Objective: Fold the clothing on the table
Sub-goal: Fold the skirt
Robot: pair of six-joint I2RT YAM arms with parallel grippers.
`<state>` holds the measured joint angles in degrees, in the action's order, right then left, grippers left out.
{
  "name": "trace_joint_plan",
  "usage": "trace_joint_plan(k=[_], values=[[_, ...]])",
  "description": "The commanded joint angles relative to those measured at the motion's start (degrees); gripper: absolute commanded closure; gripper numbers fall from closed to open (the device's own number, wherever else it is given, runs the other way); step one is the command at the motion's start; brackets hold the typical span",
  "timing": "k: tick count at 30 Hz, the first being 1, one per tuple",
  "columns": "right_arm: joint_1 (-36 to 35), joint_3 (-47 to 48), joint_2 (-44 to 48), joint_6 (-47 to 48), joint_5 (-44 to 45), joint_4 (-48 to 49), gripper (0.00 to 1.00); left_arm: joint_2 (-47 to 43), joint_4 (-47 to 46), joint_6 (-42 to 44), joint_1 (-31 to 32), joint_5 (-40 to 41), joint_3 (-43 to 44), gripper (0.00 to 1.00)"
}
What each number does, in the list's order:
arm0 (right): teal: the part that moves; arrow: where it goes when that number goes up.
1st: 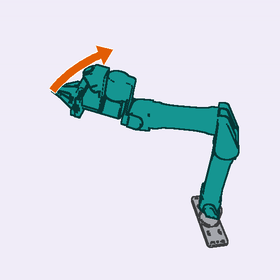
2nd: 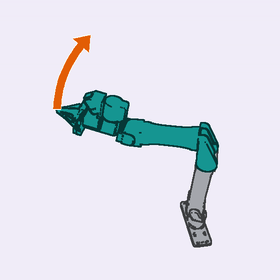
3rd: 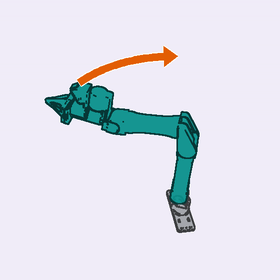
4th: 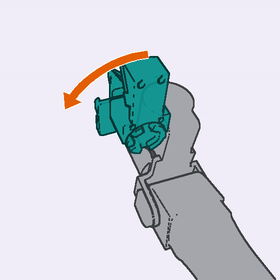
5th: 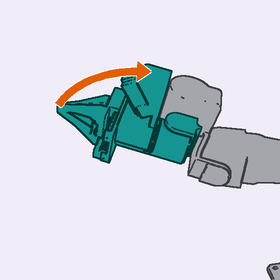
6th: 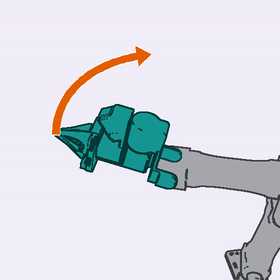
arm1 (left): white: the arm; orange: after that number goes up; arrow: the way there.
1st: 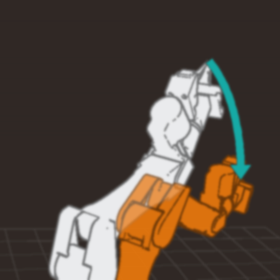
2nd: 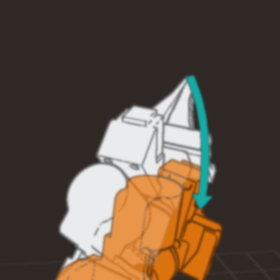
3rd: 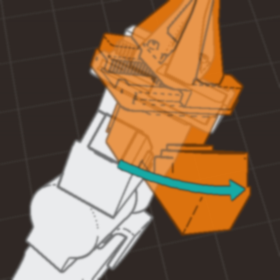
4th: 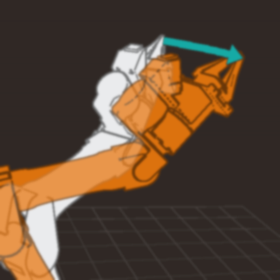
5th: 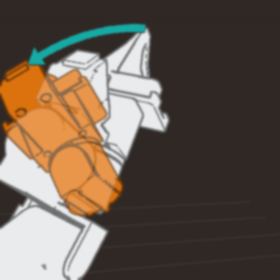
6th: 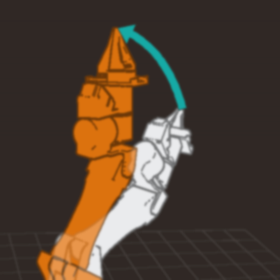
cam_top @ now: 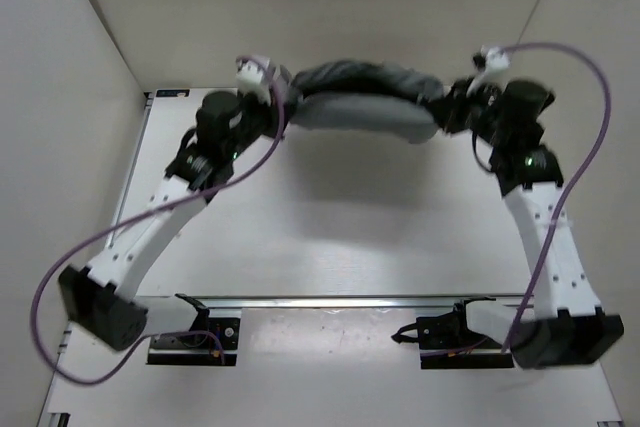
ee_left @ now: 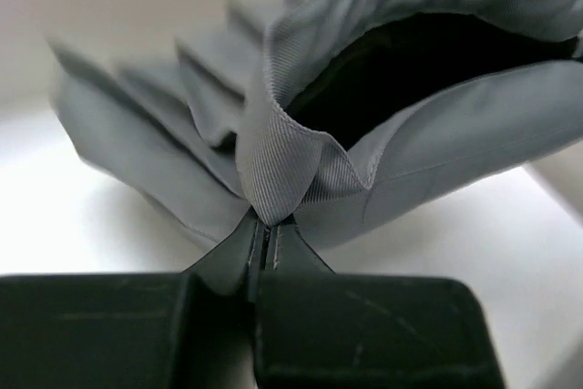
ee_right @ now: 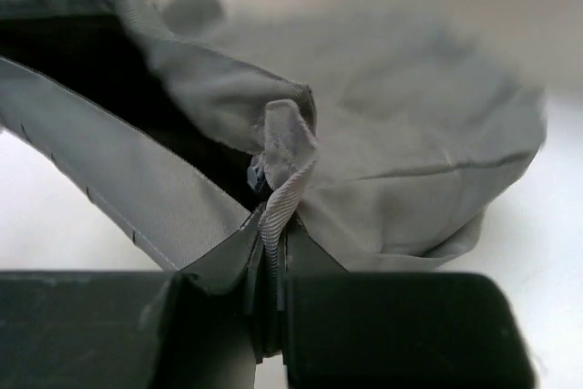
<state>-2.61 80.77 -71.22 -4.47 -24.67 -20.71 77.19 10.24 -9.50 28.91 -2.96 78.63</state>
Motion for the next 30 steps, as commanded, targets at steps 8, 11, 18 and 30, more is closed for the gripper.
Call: trace_joint_plan(k=[8,11,18,30], values=[[-4.4,-33.7,12.1,-3.4,4.5,-3.0,1.0,-25.0,12.0,-6.4,-3.8,5.0,-37.1,1.0],[-1.2,-32.0,4.9,-4.2,-0.3,0.9,1.0,-19.6,8.1,-6.4,-8.2,2.5,-37.1,1.0],[-2.9,-21.8,-19.8,-3.2,-3.2,1.1,1.0,1.2,6.0,-5.9,-11.1,2.8,-32.7,1.0],[-6.3,-14.1,-30.1,-3.9,-8.3,2.3,1.0,-2.7,6.2,-14.1,-10.4,4.4,-36.8,1.0]])
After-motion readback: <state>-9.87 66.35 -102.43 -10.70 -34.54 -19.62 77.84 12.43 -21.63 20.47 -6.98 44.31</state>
